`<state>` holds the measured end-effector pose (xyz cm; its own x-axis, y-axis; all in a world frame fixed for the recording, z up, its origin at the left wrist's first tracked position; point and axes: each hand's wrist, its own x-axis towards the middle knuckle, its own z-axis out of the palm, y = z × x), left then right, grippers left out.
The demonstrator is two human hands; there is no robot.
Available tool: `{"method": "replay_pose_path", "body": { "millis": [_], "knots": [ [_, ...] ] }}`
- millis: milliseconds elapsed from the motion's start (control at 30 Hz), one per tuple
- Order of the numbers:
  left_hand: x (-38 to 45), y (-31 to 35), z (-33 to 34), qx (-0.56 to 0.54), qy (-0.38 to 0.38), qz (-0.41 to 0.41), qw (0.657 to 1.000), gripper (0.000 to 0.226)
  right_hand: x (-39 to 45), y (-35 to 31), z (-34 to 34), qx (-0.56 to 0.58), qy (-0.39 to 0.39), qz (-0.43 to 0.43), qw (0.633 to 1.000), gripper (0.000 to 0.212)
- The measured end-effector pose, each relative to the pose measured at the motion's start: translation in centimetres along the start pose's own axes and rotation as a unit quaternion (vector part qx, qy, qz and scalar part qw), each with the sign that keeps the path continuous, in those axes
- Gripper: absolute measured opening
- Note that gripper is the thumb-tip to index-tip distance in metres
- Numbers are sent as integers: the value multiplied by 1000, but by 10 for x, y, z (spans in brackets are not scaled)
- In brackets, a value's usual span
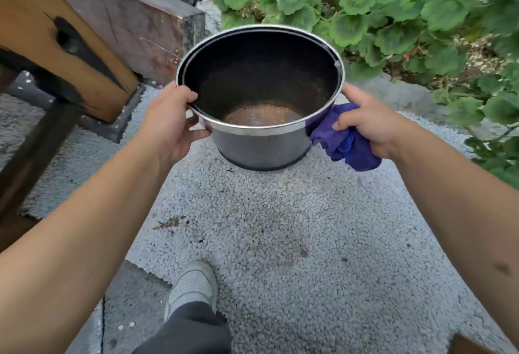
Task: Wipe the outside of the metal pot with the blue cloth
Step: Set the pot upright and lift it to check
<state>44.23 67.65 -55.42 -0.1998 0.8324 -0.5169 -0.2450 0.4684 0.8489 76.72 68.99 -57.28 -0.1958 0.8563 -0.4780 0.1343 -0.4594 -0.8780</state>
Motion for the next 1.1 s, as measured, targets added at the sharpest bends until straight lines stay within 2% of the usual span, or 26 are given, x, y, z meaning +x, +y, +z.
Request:
{"method": "replay_pose_path", "body": {
  "millis": [167, 333, 533, 567, 633, 700, 767, 833, 867, 933, 1000, 1033, 1100],
  "knots": [
    [14, 17, 5, 15, 27, -1, 1000, 27, 30, 12, 19, 3, 30, 13, 999, 67],
    [26, -7, -13, -19, 45, -37, 998, 22, 50, 12, 36, -12, 18, 19, 1000, 86],
    [26, -13, -22, -41, -2, -25, 999, 22, 47, 5, 34, -22, 3, 26, 999, 91],
    [25, -15, -24, -66, -11, -26, 997, 25, 45, 5, 34, -20, -6, 26, 999, 92],
    [19, -29, -31, -139, 6, -36, 990, 47, 38, 8, 33, -12, -16, 27, 999, 92],
    [2, -51, -33, -130, 78, -78, 985, 54, 27, 13, 32, 6, 0, 43, 999, 84],
    [-24, -75, -24, -44, 93, -146, 984, 43, 12, 16, 35, 34, 14, 78, 996, 61],
    [-47, -87, -4, 29, 16, -178, 984, 34, -5, 18, 36, 82, 2, 106, 991, 37],
    [-56, -88, 6, 52, -33, -172, 983, 32, -13, 18, 37, 107, -15, 110, 988, 33],
    [-70, -81, 29, 88, -145, -128, 977, 37, -29, 16, 37, 127, -66, 105, 984, 45],
    [-81, -74, 52, 125, -254, -73, 956, 49, -44, 14, 39, 131, -119, 103, 979, 57],
    [-84, -71, 63, 146, -284, -44, 947, 50, -50, 12, 40, 132, -136, 101, 977, 58],
    [-84, -71, 78, 190, -263, 27, 945, 46, -59, 6, 39, 102, -142, 89, 980, 53]
  ]
}}
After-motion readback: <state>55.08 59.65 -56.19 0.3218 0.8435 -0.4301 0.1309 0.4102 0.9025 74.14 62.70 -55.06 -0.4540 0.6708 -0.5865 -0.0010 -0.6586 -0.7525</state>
